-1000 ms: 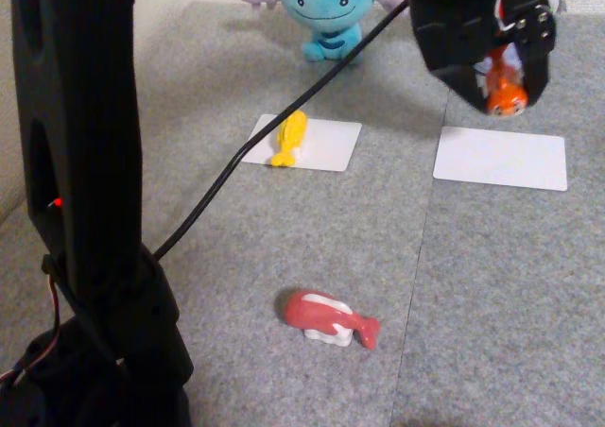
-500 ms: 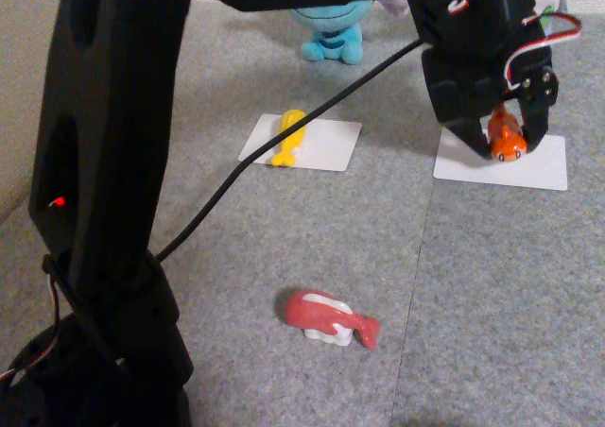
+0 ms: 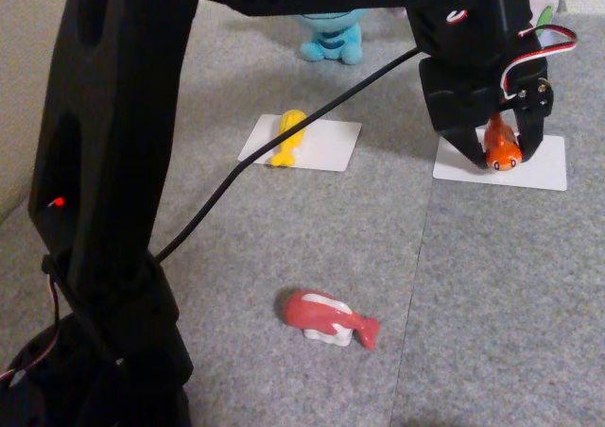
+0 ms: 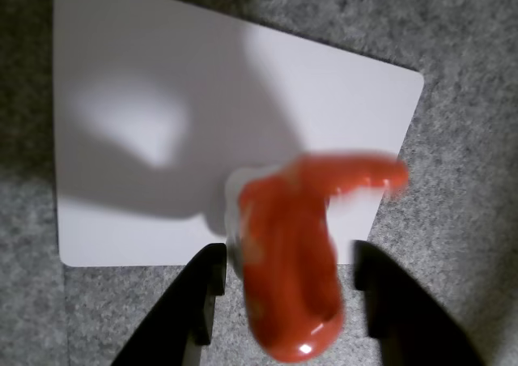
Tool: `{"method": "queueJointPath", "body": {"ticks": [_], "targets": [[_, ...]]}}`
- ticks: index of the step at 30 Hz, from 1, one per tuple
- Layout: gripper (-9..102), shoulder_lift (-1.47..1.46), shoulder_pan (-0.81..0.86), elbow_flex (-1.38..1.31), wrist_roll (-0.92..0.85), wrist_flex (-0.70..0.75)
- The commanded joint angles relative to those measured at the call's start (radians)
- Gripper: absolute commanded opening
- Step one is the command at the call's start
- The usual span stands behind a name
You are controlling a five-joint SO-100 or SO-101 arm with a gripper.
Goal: Wooper wants to eat egg sudhi, and Goomy wants to eat shrimp sushi
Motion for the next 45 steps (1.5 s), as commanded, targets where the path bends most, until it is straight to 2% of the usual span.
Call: {"method": "queueJointPath", "body": {"ticks": [1,9,15,19,26,29,38,45], "targets": [[23,0.015,-0.005,-0.025,-0.011,-0.015],[23,0.037,-0.005,-0.025,0.005,-0.015],[23,0.210,-0.035,-0.025,0.066,0.064],[23,0.374,-0.086,-0.025,0.103,0.222],[23,0.561,-0.249,-0.012,0.169,0.606],[23,0.615,-0.304,-0.012,0.190,0.703],[22,0.882,-0.387,0.106,0.224,0.756],[22,1.178,-0.526,0.483,0.321,0.626]]}}
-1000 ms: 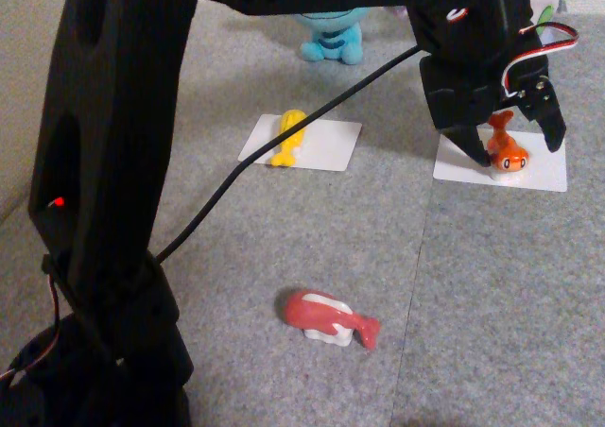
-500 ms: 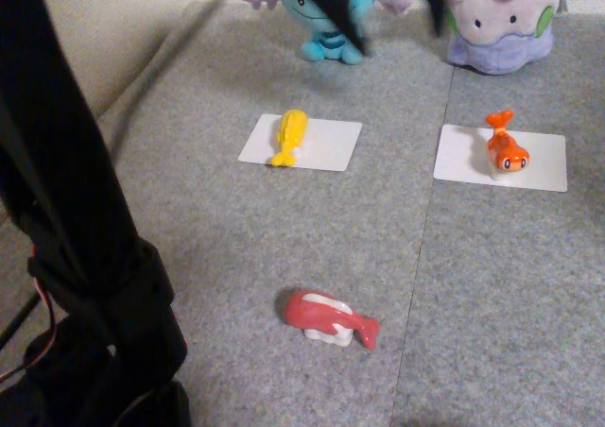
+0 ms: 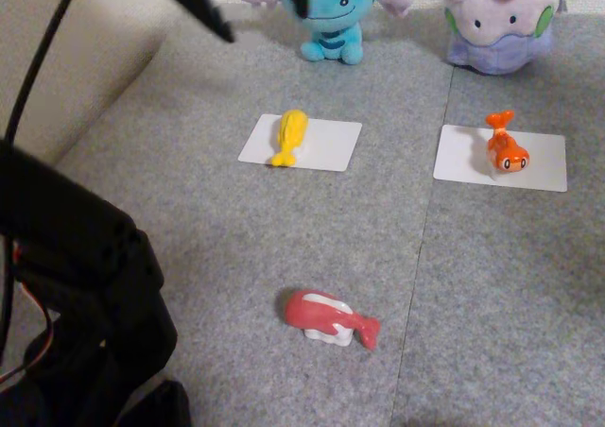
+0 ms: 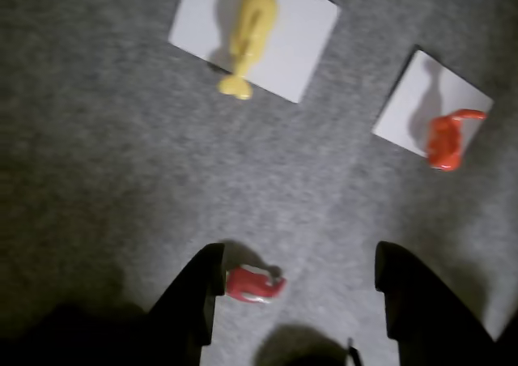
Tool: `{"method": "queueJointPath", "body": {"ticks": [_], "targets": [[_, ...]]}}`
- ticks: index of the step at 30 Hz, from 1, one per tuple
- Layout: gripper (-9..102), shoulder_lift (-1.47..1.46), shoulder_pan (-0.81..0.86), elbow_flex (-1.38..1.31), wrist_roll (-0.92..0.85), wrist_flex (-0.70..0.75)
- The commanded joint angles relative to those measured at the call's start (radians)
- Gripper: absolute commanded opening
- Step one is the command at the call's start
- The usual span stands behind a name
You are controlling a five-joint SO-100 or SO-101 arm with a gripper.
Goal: Wooper wants to eat egg sudhi, and Goomy wants to eat shrimp sushi
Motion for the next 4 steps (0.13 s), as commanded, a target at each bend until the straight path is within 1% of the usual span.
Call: {"method": "queueJointPath", "body": {"ticks": [1,4], "targets": [[22,0.164,-0.061,0.135,0.071,-0.083],[22,0.285,-0.121,0.307,0.156,-0.196]]}}
